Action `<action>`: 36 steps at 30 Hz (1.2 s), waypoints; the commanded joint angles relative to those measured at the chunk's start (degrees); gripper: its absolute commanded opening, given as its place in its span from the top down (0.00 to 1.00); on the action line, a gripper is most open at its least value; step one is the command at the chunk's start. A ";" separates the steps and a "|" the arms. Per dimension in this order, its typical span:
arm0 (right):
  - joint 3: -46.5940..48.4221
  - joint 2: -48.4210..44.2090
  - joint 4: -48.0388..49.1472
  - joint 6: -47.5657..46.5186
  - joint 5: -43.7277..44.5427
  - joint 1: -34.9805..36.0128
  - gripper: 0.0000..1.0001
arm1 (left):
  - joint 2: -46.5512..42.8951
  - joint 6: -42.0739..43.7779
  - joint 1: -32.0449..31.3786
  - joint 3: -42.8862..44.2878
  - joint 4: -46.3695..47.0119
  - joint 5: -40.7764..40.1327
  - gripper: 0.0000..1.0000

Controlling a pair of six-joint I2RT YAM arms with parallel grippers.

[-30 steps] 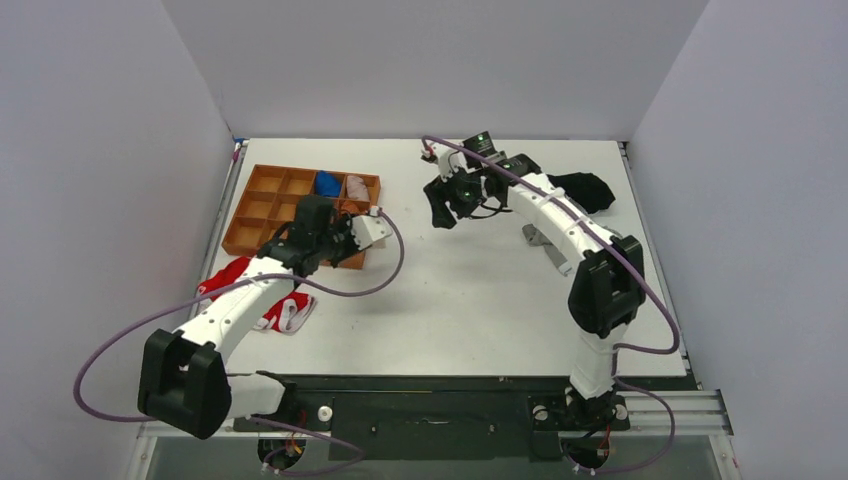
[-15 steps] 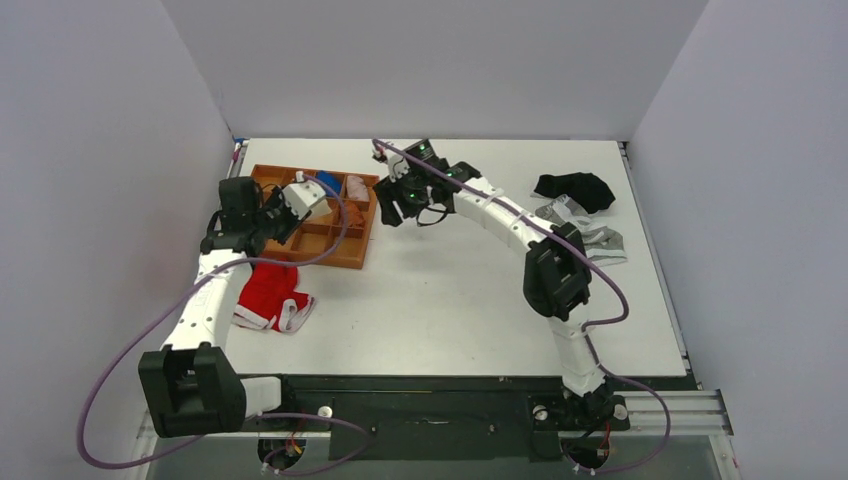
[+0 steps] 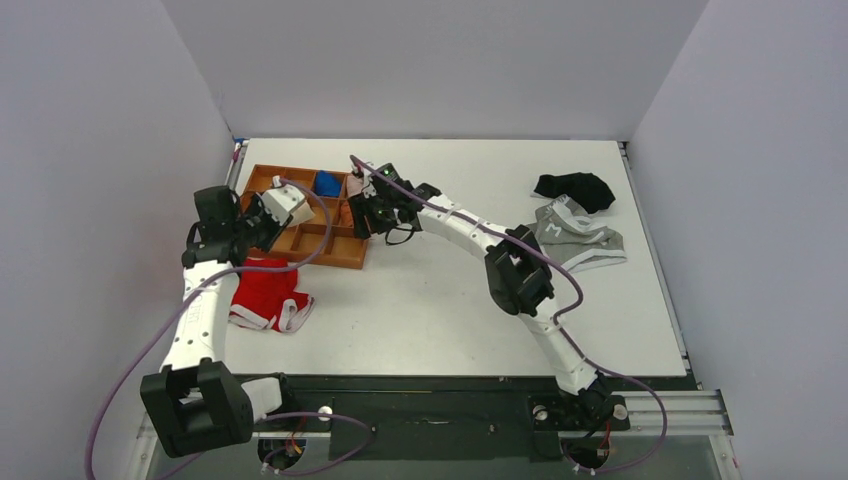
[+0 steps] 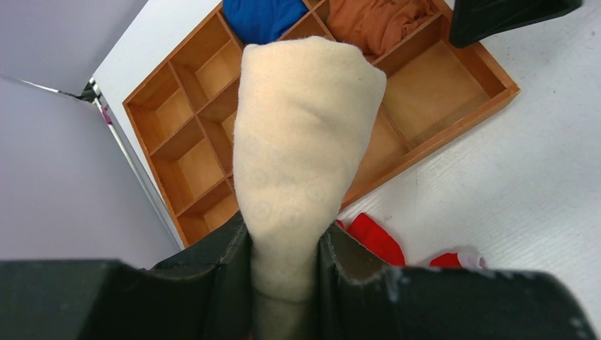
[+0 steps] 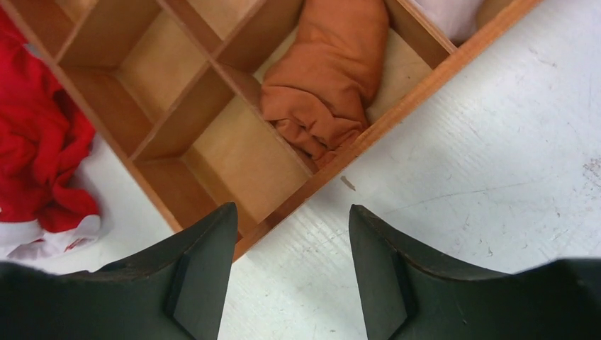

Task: Roll the underwear
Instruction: Move the storage box to the center of the board.

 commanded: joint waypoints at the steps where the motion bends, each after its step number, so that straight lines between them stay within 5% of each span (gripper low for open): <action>1: 1.05 0.47 2.33 4.03 3.58 0.34 0.45 | -2.68 0.82 0.29 -0.49 -1.26 3.33 1.00; 12: -1.78 2.38 2.50 5.06 5.20 0.93 0.51 | -4.20 5.78 0.05 -2.05 -4.38 5.82 1.00; 16: -4.81 0.64 2.57 4.29 6.60 0.17 0.59 | -4.01 7.61 -0.63 -1.56 -5.60 6.94 1.00; 20: -7.51 -1.46 2.62 3.73 9.18 -0.71 0.77 | -3.25 8.45 -2.70 -1.23 -5.55 5.87 1.00; 36: -24.04 -13.32 6.53 2.55 14.96 -5.77 0.94 | 4.63 10.61 -13.97 1.19 -1.45 1.11 1.00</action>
